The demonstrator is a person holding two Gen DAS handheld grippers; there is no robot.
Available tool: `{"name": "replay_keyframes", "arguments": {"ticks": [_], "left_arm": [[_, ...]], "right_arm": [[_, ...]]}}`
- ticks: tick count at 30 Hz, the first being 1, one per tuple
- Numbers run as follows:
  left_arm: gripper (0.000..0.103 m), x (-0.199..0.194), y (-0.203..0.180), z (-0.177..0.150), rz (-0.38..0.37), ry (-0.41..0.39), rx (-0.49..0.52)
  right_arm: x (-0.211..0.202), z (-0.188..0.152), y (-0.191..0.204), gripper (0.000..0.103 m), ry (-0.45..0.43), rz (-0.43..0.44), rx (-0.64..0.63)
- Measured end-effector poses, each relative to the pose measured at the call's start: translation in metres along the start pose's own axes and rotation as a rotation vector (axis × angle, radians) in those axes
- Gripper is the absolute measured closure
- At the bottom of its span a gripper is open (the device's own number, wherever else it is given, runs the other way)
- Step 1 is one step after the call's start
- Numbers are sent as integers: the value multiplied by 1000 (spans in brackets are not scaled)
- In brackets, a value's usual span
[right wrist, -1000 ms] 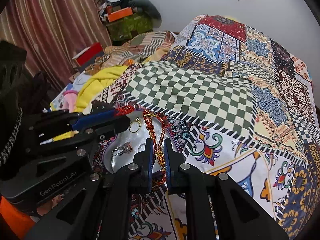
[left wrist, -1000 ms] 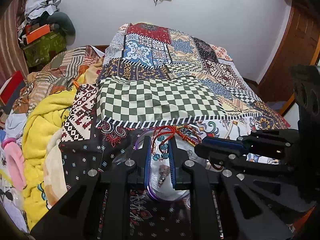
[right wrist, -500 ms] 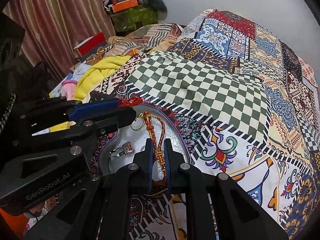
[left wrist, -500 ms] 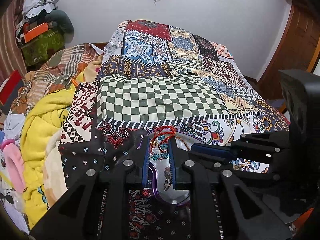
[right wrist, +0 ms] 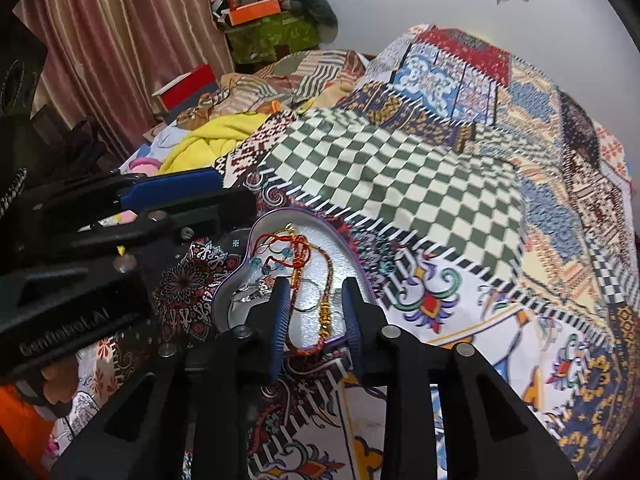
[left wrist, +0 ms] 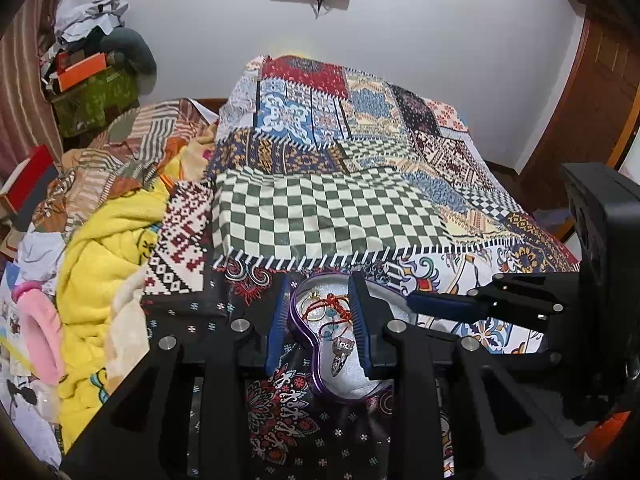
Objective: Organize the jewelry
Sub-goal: 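Lower both bracelets into the purple tin and open both grippers, then withdraw the right gripper from the tin toward the gold ring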
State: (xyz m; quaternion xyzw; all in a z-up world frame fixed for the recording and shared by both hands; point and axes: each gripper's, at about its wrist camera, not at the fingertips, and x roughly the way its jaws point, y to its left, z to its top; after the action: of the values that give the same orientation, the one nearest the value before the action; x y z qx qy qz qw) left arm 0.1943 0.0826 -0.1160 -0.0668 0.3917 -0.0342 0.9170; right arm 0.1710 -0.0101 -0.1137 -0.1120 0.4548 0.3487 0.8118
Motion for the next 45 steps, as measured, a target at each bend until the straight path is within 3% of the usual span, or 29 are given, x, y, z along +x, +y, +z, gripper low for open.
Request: {"name": "replay_keyframes", "arguments": {"ticks": [8, 17, 31, 45], "left_arm": [[68, -35, -13, 6, 22, -69, 31], [62, -62, -37, 1, -2, -101, 65], [62, -26, -77, -36, -69, 43, 116], [62, 34, -117, -66, -96, 190, 214]], "right_arm": [[-47, -1, -8, 78, -89, -75, 3], [-100, -13, -31, 78, -169, -139, 61], [-120, -64, -91, 78, -116, -235, 182], [-94, -100, -103, 78, -17, -191, 205]]}}
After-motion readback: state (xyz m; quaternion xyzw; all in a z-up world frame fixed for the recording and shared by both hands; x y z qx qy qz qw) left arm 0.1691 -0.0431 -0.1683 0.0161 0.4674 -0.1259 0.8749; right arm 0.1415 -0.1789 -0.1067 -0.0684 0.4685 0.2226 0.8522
